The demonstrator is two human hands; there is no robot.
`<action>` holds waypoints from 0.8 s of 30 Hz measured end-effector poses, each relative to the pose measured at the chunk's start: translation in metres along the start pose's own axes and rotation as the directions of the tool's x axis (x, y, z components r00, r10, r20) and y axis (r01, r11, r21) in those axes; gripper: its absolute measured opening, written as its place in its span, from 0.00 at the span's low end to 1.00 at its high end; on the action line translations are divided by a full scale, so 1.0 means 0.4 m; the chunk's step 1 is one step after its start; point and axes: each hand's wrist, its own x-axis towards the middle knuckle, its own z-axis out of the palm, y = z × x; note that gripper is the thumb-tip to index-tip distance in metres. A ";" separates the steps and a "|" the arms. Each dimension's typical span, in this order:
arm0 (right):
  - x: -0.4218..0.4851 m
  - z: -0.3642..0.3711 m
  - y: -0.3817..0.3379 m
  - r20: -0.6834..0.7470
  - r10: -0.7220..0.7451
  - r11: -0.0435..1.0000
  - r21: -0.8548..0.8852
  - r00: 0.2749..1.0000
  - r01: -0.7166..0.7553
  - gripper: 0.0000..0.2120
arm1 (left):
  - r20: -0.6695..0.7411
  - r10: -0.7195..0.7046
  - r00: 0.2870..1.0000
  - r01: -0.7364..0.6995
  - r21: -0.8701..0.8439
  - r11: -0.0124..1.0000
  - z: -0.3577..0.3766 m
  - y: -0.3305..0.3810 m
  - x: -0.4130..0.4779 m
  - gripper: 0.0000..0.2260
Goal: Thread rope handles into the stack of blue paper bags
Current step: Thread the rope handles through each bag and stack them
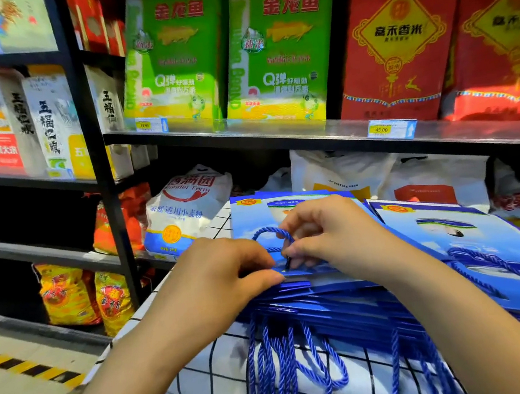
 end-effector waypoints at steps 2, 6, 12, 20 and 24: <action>0.001 0.006 0.001 0.002 -0.013 0.999 -0.044 1.000 0.013 0.12 | -0.002 0.017 1.000 -0.017 -0.005 1.000 0.003 -0.004 -0.004 0.05; 0.003 0.012 0.011 -0.025 0.003 1.000 -0.024 1.000 -0.004 0.13 | -0.033 0.027 0.999 -0.028 -0.032 0.999 0.006 -0.012 -0.010 0.03; -0.004 0.011 0.015 0.009 -0.046 0.984 -0.173 0.999 0.047 0.13 | -0.089 0.110 0.990 -0.111 -0.002 0.994 0.010 -0.014 -0.011 0.06; -0.023 -0.005 0.011 0.209 0.001 0.979 -0.202 0.978 0.042 0.16 | -0.118 0.249 0.961 -0.220 0.218 0.951 -0.001 -0.013 -0.008 0.14; -0.005 0.023 0.017 0.124 -0.034 0.962 -0.266 0.992 0.066 0.17 | -0.177 0.066 0.982 0.022 0.454 0.891 -0.001 0.045 -0.014 0.12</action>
